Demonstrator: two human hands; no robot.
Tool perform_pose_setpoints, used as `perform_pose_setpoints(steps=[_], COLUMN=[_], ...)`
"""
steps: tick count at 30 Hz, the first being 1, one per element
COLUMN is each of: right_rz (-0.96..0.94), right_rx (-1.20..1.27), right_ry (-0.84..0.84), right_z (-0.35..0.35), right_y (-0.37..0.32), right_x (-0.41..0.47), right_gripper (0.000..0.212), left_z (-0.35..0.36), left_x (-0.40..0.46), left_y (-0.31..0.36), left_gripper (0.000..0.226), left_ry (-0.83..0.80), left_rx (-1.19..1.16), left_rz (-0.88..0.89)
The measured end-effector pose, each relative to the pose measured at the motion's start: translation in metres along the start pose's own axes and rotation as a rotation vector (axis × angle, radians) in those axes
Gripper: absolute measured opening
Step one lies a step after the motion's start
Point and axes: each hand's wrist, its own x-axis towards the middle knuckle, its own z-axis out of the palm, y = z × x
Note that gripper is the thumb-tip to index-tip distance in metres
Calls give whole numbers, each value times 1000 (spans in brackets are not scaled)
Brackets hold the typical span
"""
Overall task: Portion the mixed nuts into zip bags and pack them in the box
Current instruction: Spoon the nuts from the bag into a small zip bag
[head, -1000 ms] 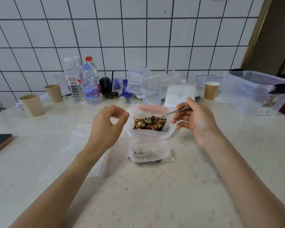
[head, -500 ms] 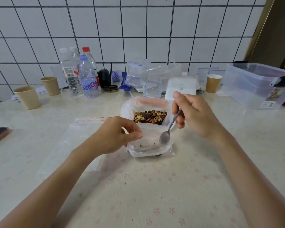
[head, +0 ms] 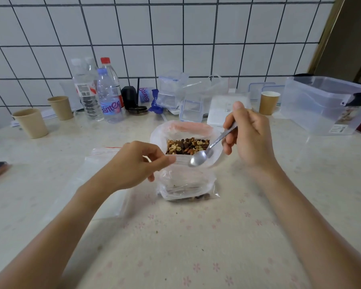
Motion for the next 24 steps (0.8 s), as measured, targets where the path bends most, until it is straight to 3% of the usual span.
perform_pose_setpoints(steps=[4, 6, 11, 17, 24], right_rz=[143, 172, 153, 72, 292], right_rx=[29, -19, -205, -355, -232], right_ry=[97, 143, 144, 60, -140], right_z=[-1, -1, 4, 12, 26], right_y=[12, 20, 33, 41, 40], right_x=[5, 6, 4, -1, -12], right_gripper=[50, 50, 51, 47, 32], left_z=[6, 13, 27, 28, 32], left_x=[8, 11, 22, 23, 21], left_y=[-12, -19, -27, -25, -21], left_gripper=[56, 59, 78, 38, 24], left_ry=[361, 436, 355, 272, 268], left_rx=[207, 237, 165, 94, -34], left_rz=[-65, -103, -167, -146, -120])
